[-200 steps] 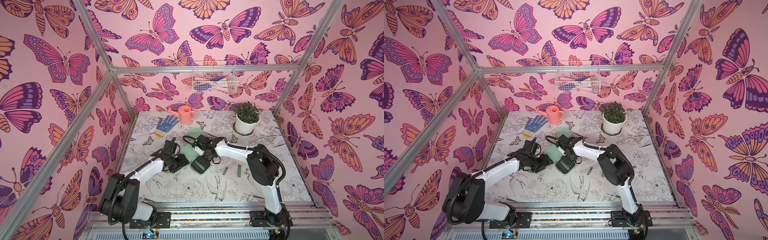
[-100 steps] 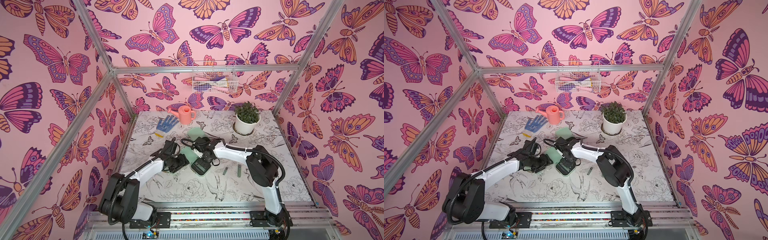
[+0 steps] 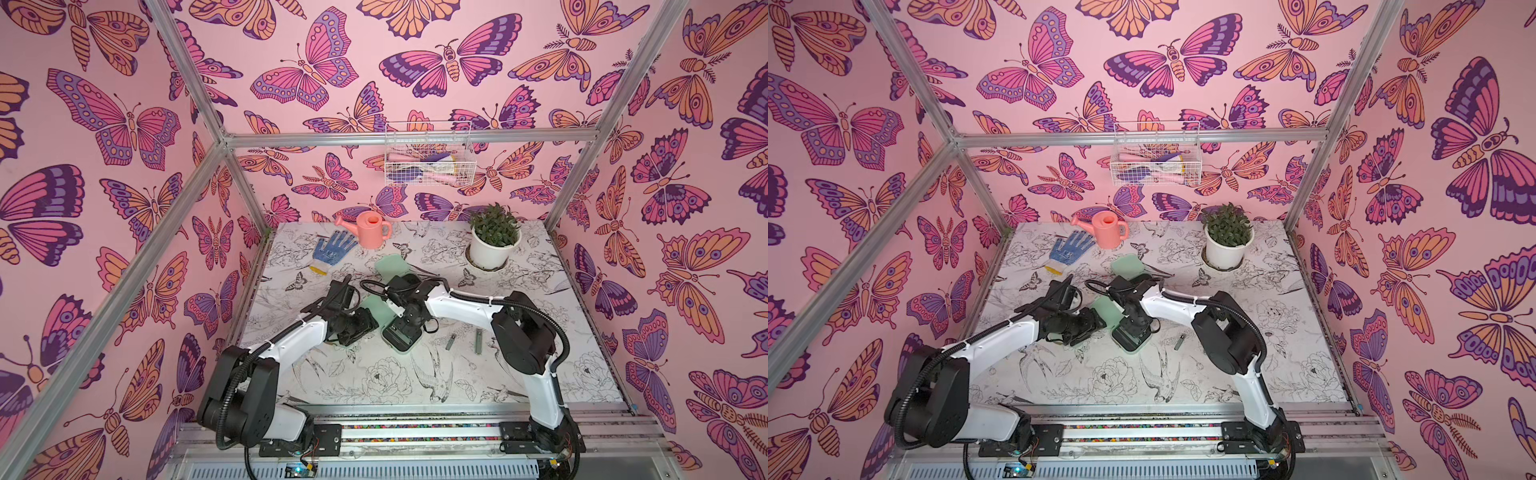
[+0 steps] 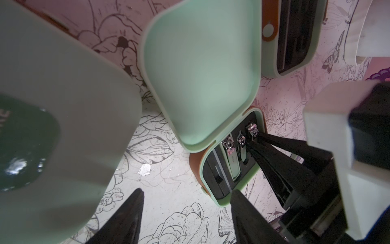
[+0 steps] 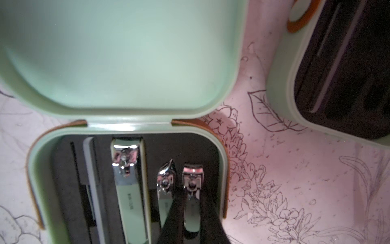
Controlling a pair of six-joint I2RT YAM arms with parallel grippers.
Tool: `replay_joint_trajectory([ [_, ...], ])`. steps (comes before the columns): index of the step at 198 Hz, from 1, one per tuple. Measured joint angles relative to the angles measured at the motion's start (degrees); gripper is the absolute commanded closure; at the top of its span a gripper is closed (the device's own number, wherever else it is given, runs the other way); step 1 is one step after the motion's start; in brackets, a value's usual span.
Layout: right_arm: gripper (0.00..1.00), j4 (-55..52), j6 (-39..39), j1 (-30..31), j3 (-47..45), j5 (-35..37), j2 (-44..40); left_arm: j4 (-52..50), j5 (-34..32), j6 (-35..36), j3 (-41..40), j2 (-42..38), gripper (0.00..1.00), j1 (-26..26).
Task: Organize nail clipper sets
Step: Place the nail clipper in the storage box.
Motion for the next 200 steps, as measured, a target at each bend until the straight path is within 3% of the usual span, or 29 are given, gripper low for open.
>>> replay_joint_trajectory([
  [51,0.76,-2.54,0.02,0.15,0.63,0.13,0.00,0.00,0.00,0.00,0.00,0.00,0.33,0.00],
  [200,0.73,-5.20,0.70,0.31,2.91,-1.51,-0.92,0.00,0.00,0.00,0.00,0.00,0.33,0.00],
])
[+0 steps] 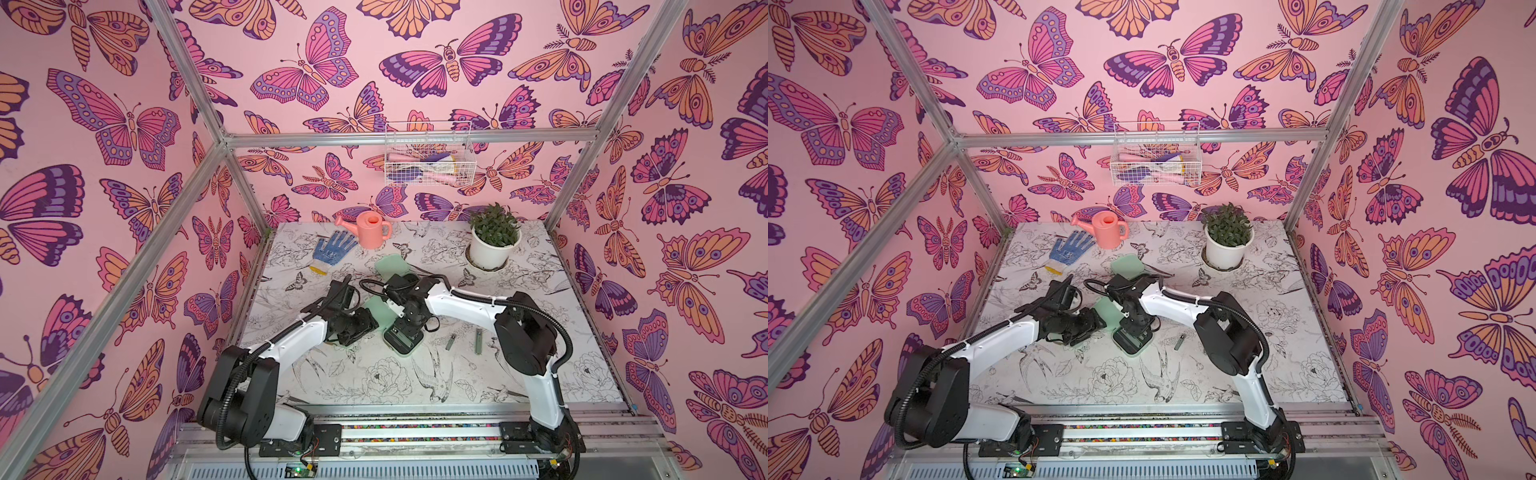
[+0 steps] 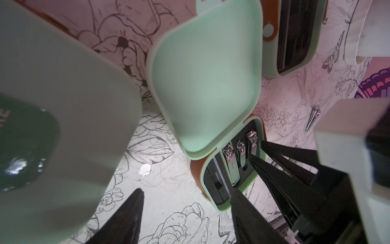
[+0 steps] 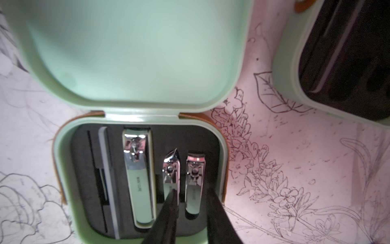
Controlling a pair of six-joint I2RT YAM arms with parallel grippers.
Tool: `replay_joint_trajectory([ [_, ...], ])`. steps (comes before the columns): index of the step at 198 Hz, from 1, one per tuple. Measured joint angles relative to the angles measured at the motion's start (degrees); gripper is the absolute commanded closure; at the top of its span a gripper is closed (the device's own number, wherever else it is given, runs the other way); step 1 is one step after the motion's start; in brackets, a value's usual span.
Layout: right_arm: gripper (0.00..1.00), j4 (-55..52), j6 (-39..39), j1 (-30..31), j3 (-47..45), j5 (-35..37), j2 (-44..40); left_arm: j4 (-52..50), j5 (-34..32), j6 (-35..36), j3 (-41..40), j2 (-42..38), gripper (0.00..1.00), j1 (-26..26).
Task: Organize nail clipper sets
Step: Place the nail clipper in the storage box.
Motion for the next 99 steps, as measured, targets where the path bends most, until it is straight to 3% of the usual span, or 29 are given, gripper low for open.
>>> replay_joint_trajectory([
  [54,0.85,0.00,0.92,0.02,2.36,-1.07,-0.90,0.00,0.00,0.00,0.00,0.00,0.33,0.00],
  [99,0.85,-0.04,1.25,0.02,2.36,-1.22,-0.81,0.00,-0.02,0.00,0.00,0.00,0.33,0.00],
])
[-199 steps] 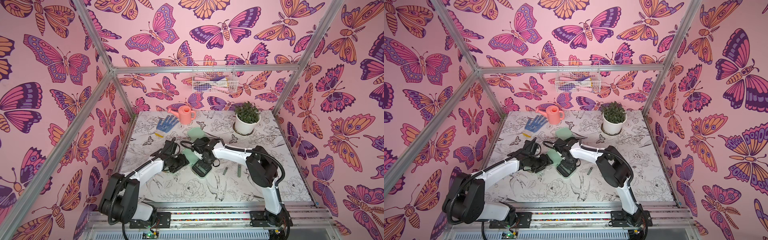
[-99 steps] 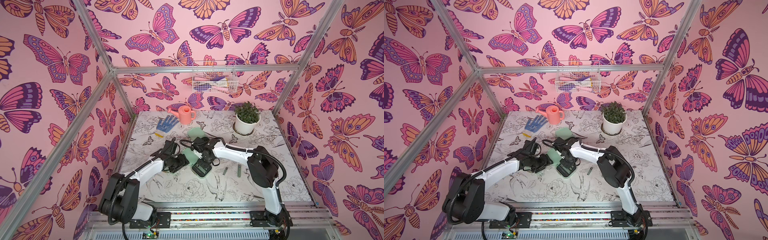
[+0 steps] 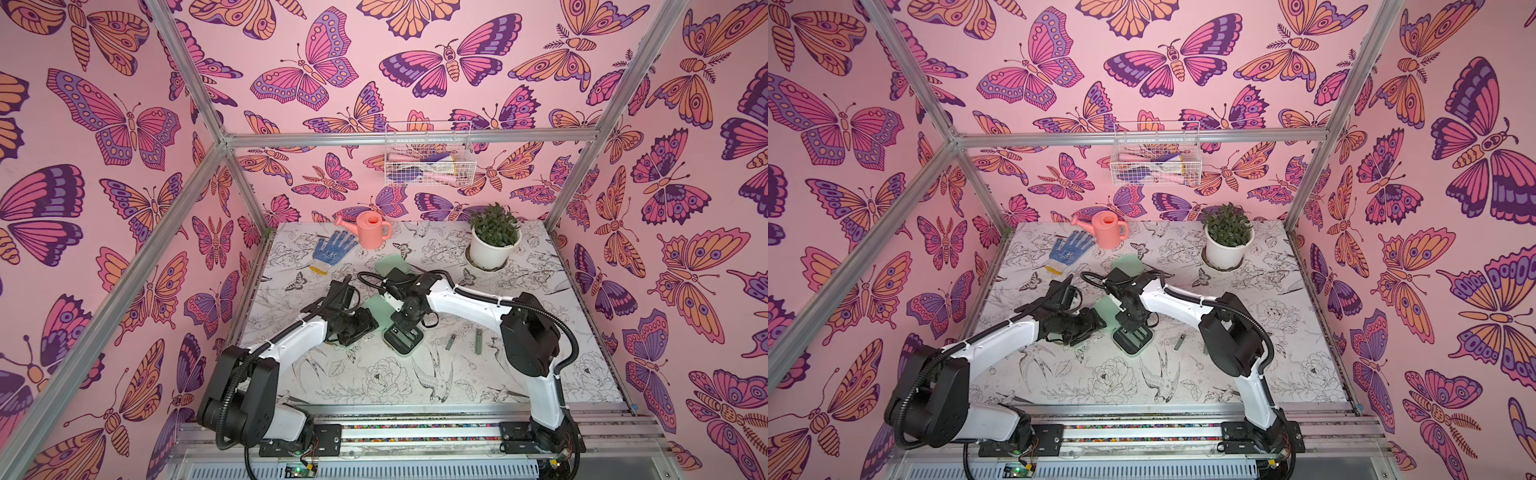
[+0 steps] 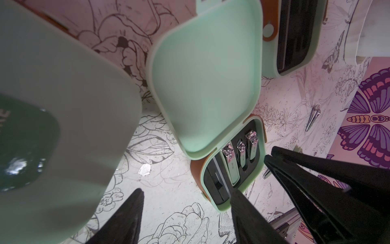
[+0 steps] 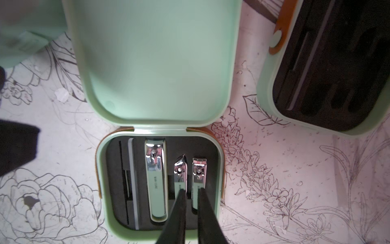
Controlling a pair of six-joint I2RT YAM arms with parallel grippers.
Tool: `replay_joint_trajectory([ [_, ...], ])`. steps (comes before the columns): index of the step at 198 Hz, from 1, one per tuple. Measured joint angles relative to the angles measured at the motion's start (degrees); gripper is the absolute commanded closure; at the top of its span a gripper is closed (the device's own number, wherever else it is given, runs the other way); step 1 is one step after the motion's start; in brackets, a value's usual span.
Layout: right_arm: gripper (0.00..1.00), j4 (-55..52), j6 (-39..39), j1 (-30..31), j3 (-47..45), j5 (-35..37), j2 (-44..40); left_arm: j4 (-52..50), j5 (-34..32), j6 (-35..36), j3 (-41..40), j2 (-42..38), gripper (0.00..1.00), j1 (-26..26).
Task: Organize nail clipper sets
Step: Place the nail clipper in the storage box, then adjust the nail clipper in the storage box.
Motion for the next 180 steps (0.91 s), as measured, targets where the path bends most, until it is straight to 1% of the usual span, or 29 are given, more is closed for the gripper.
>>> replay_joint_trajectory([
  [100,0.84,0.02,0.66,0.00,0.59,0.20,2.80,0.00,0.02,0.02,-0.02,0.00,0.33,0.00],
  [180,0.85,0.24,0.66,-0.13,0.66,0.46,2.95,0.00,0.00,0.02,-0.09,0.00,0.33,0.00],
])
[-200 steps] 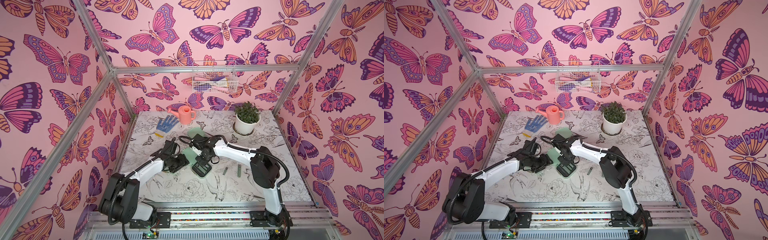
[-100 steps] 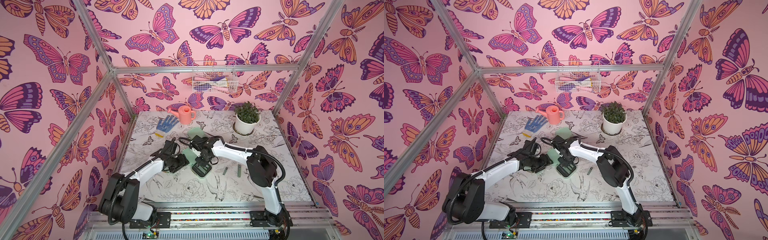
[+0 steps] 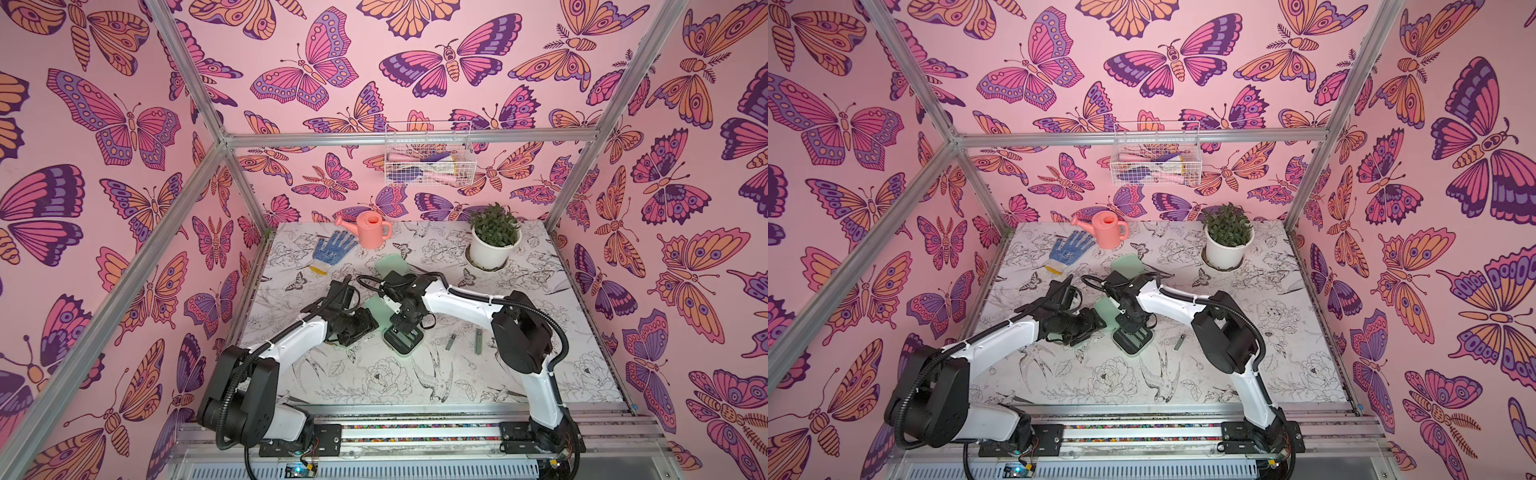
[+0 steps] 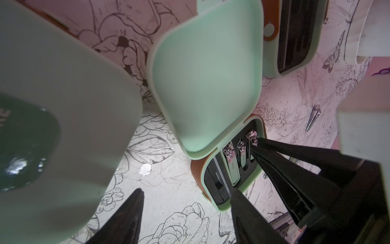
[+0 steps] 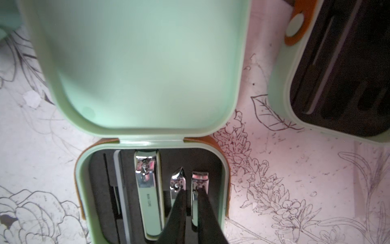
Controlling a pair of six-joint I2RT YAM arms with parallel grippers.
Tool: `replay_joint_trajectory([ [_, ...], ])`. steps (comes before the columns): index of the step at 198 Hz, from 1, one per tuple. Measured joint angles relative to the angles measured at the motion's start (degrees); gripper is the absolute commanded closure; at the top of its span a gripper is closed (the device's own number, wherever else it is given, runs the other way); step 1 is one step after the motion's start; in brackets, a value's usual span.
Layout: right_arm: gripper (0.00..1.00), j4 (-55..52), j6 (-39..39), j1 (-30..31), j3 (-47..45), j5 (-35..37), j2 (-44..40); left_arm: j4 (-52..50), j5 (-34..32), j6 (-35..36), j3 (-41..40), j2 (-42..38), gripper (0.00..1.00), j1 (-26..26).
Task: Organize nail clipper sets
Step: Adjust the nail clipper in the storage box.
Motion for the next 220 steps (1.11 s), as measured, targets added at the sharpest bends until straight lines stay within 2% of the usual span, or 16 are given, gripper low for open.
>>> replay_joint_trajectory([
  [220,0.89,3.85,1.73,0.00,-3.08,2.08,-0.28,0.00,0.00,0.00,-0.11,0.00,0.33,0.00],
])
